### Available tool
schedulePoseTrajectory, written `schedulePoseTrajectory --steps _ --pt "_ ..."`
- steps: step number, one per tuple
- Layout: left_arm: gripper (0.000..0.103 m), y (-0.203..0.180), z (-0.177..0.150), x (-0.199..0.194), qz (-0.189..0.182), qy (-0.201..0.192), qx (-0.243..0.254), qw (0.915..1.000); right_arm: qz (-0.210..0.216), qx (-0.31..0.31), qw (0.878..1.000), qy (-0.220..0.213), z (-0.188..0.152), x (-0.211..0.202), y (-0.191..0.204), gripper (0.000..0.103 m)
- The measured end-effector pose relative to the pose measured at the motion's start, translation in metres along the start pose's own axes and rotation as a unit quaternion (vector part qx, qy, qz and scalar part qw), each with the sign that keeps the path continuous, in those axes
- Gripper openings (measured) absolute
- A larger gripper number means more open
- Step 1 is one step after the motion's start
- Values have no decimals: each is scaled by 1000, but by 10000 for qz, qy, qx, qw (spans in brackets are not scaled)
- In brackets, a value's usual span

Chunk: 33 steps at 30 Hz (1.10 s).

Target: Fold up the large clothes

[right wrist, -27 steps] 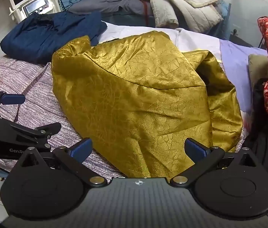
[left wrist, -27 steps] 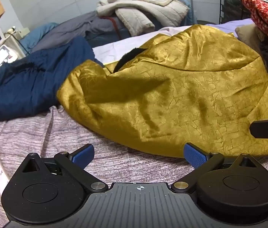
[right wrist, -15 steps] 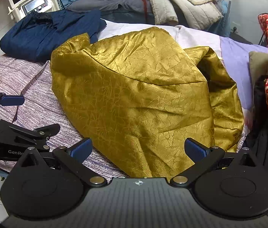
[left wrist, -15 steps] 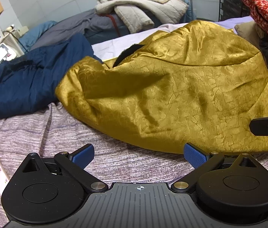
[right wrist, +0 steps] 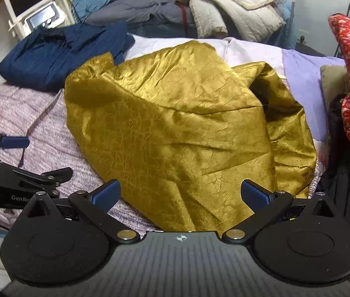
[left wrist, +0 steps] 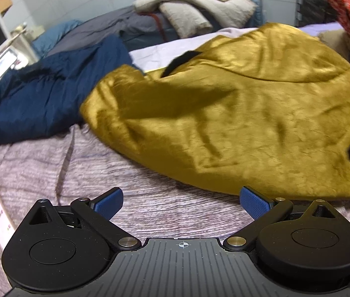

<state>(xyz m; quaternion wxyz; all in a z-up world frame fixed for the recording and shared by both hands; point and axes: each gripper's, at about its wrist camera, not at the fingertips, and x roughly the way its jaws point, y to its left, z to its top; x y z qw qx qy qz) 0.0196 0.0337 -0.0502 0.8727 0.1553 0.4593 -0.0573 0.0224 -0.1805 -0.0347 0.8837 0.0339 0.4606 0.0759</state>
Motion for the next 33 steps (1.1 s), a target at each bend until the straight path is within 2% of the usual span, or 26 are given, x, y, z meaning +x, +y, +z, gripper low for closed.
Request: schedulePoseTrajectory --steps 3,8,11,16,18,20,23,26,28,30,31,33 --pt "103 12 2 1 -44 6 -242 9997 96 221 9997 -106 -1 -2 -9 103" --pt "103 17 4 4 17 -76 -342 9994 265 635 9976 -73 1 -1 -23 103" --pt "103 23 3 9 65 -119 -399 9991 538 749 9948 -440 11 -1 -27 103" --pt "103 45 -2 12 246 -169 -594 9978 874 288 9928 -774 57 14 -10 103" --pt "103 56 -7 11 318 -169 -708 9968 791 -18 9916 -1026 79 23 -3 103" --pt "103 67 -15 11 389 -136 -810 9959 507 -113 9921 -1140 99 39 -1 103" --pt "103 82 -29 12 494 -46 -959 9942 352 139 9957 -840 121 71 -8 103" --pt "103 96 -43 16 617 113 -1114 9918 391 467 9963 -614 125 96 -15 103" --pt "103 102 -49 20 651 210 -1205 9904 368 456 9968 -550 128 105 -12 102" --pt "103 107 -50 22 667 272 -1279 9892 369 439 9967 -583 128 108 -8 99" --pt "103 107 -50 21 653 263 -1281 9893 390 427 9967 -575 126 110 -6 93" --pt "103 105 -48 19 632 198 -1236 9901 502 408 9966 -502 122 112 -2 70"
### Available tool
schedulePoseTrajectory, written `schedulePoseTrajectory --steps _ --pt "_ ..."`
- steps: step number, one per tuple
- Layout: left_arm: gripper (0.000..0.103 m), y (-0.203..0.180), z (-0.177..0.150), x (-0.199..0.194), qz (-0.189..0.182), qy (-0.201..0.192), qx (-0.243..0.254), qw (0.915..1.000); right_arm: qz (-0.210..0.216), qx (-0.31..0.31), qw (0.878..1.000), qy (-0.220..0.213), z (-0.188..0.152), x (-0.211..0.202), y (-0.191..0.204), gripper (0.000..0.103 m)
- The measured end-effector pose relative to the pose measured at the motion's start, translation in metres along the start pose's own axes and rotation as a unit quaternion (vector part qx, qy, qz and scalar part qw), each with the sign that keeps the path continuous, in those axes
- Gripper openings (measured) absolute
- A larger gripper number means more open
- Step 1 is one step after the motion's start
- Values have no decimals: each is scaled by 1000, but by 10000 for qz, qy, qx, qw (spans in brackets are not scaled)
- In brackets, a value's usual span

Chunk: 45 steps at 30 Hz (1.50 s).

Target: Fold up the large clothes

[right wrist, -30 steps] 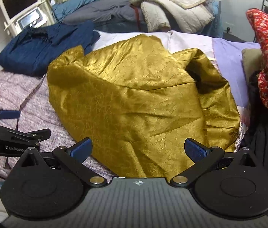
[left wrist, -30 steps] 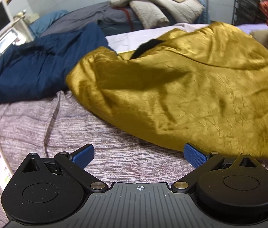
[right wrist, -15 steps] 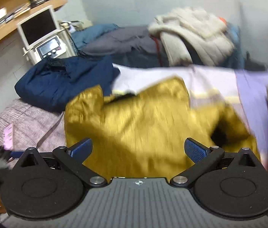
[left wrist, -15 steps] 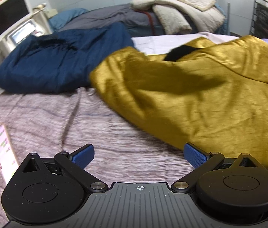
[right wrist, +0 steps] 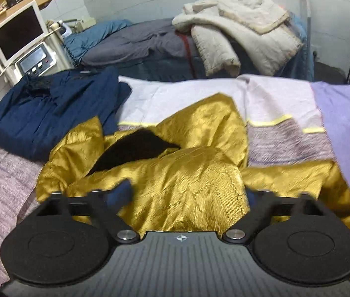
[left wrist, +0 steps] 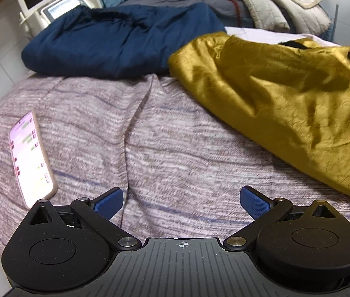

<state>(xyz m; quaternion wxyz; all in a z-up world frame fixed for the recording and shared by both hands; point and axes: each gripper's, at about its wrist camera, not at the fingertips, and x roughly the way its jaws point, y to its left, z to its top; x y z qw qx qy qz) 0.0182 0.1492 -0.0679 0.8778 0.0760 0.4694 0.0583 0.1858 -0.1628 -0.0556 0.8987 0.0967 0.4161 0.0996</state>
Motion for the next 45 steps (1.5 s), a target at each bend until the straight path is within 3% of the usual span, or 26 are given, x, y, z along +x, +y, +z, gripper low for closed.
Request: schedulePoseTrajectory --steps 2,4,7,13,16,18,22,24,26,28,30,31,34,38,42,45 --pt "103 -6 3 -3 -23 -63 83 9999 217 -11 9998 -25 -5 -2 2 38" --pt "103 -13 7 -6 -57 -126 189 9997 470 -114 9988 -41 -10 -10 9 22" --pt "103 -21 14 -13 -98 -248 308 9992 1139 -151 9934 14 -21 -28 15 17" --pt "103 -12 45 -39 -111 -846 241 9961 2529 -480 9657 343 -67 -85 24 14" --pt "103 -5 68 -53 -194 -1169 94 9929 2770 -556 9561 779 -110 -103 23 14" --pt "103 -11 83 -59 -436 -1320 252 9900 2687 -442 9547 1198 -146 -107 19 14" --pt "103 -61 114 -63 -1198 -1541 1100 9746 2222 -70 9602 1693 -210 -103 9 24" --pt "103 -102 122 -62 -1488 -1566 1695 9616 1994 178 9666 1600 -222 -110 2 39" --pt "103 -147 119 -57 -1669 -1672 2394 9417 1777 450 9749 1263 -222 -121 -8 67" --pt "103 -194 107 -52 -1554 -1734 3111 9214 1694 1090 9756 873 -223 -138 -26 81" --pt "103 -231 87 -50 -1409 -2027 3637 8982 1769 1859 9644 636 -228 -152 -49 83" --pt "103 -244 80 -47 -1324 -2195 3759 8905 1779 2208 9572 571 -232 -157 -59 84" --pt "103 -274 78 -29 -1279 -2167 3834 8886 1650 2786 9450 450 -247 -170 -79 84" --pt "103 -300 92 9 -901 -1997 3818 8979 1158 3249 9379 376 -262 -176 -92 88" --pt "103 -315 102 33 -1009 -1788 3864 8992 1593 3542 9209 347 -269 -167 -97 88" --pt "103 -322 105 43 -1059 -1592 3738 9076 1651 3413 9244 413 -266 -149 -97 87"
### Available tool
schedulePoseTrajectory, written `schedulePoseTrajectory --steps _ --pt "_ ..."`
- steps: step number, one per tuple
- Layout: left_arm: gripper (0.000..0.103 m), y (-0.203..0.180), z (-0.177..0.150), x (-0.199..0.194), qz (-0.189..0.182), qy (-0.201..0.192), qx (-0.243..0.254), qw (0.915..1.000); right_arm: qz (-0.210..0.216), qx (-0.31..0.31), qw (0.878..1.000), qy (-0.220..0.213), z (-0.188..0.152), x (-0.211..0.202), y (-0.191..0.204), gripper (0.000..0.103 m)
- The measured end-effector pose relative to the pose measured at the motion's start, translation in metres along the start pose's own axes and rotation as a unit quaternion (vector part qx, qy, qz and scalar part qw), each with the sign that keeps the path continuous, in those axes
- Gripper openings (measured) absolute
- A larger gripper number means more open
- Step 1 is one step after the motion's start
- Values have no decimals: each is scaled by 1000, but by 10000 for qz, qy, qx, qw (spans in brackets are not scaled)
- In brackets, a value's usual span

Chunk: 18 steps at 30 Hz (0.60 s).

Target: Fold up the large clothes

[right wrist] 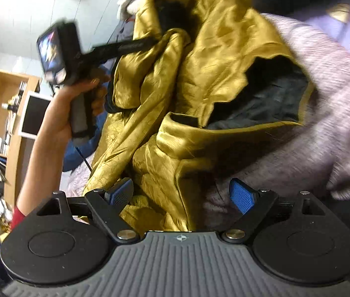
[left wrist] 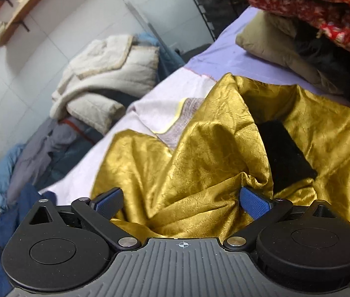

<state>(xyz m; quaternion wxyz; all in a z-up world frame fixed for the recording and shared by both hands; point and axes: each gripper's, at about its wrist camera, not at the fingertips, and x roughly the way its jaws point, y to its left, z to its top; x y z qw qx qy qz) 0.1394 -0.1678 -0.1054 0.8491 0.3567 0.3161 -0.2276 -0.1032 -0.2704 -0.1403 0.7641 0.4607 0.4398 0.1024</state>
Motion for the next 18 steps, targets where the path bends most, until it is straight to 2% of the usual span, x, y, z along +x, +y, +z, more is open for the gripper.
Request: schedulePoseTrajectory --steps 1,3,4,5,6,8,11,13,15,18 --pt "103 1 1 -2 -29 37 -110 9999 -52 -32 10000 6 2 7 1 84" --pt "103 4 1 -17 -131 -52 -274 9995 -191 -129 9997 72 1 13 7 66" --pt "103 6 1 -27 -180 -120 -305 9993 -273 -256 9993 90 -3 11 10 54" --pt "103 6 0 -39 -225 -251 -355 9988 -402 -410 9983 97 -4 11 14 49" --pt "103 7 -2 -50 -264 -422 -421 9979 -516 -571 9970 85 -5 14 18 48" --pt "103 8 -3 -63 -238 -683 -607 9955 -569 -762 9954 98 -6 14 23 40" --pt "103 6 7 -58 -63 -783 -755 9940 -623 -920 9937 138 -2 18 28 36" --pt "103 -2 21 -40 -24 -524 -726 9960 -693 -1038 9921 161 0 20 31 35" --pt "103 -15 34 -23 65 -436 -525 9976 -686 -1017 9923 160 1 21 33 35" --pt "103 -27 50 2 761 -384 -274 9960 -679 -980 9928 89 -2 26 30 35"
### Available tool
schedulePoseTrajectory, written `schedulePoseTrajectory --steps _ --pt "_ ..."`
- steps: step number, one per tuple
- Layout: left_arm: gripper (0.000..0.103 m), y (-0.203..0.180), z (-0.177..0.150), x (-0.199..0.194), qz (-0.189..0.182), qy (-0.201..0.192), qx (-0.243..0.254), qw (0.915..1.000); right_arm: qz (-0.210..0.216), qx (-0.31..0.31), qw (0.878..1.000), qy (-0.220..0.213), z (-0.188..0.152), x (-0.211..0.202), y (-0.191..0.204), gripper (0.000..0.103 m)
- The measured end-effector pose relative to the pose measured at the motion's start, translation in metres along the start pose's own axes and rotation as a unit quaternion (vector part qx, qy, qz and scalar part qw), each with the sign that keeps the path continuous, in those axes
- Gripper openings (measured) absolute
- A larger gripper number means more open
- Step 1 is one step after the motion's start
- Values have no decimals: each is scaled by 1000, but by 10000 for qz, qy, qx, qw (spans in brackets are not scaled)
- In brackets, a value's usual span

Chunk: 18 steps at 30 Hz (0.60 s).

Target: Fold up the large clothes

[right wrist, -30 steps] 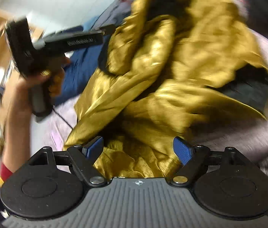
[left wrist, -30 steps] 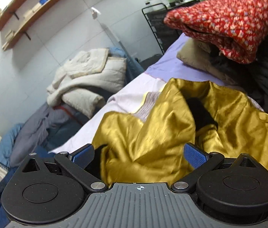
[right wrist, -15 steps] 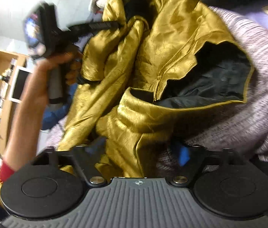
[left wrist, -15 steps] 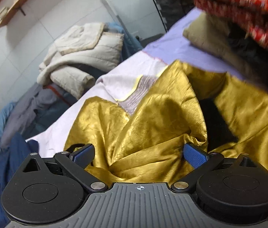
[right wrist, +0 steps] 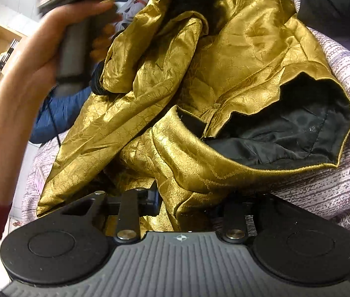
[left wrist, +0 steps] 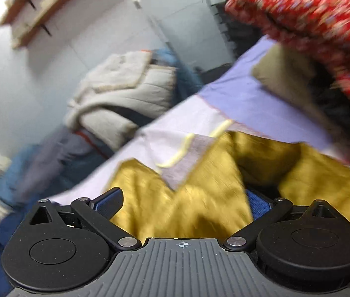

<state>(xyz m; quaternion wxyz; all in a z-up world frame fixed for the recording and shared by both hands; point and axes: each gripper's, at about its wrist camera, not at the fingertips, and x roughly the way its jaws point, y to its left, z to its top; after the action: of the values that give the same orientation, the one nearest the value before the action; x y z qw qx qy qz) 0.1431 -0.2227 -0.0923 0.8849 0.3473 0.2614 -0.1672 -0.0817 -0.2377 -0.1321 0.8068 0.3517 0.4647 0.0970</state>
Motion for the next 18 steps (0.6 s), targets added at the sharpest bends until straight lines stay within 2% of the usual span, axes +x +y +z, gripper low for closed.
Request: schedulePoseTrajectory --steps 1,3,4,6,7,9,11,13,16,18 --pt "103 -1 3 8 98 -21 58 9999 -11 -5 10000 -18 -2 -1 0 35" --pt "103 3 8 26 13 149 31 9999 -56 -65 10000 -46 -3 1 1 35" --pt "103 9 8 35 -183 320 -104 9993 -68 -100 9999 -78 -3 1 2 35" --pt "103 24 4 48 -885 591 -573 9927 -69 -168 9997 -143 -1 1 3 35" --pt "86 32 -1 52 -1249 689 -858 9860 -78 -186 9997 -171 -1 1 4 34" --pt "66 45 -9 54 -1481 781 -1331 9769 -106 -204 9994 -248 -3 1 5 30" --pt "52 58 -18 45 -1563 588 -1704 9711 -110 -246 9988 -408 -4 -4 8 23" --pt "47 74 -24 32 -1598 391 -2057 9647 -150 -380 9973 -614 -4 -10 13 18" --pt "44 106 -30 1 -1593 36 -2646 9511 -215 -688 9926 -974 -3 -21 26 12" --pt "44 132 -33 -32 -1399 -401 -2826 9481 -222 -957 9873 -1251 4 -32 38 11"
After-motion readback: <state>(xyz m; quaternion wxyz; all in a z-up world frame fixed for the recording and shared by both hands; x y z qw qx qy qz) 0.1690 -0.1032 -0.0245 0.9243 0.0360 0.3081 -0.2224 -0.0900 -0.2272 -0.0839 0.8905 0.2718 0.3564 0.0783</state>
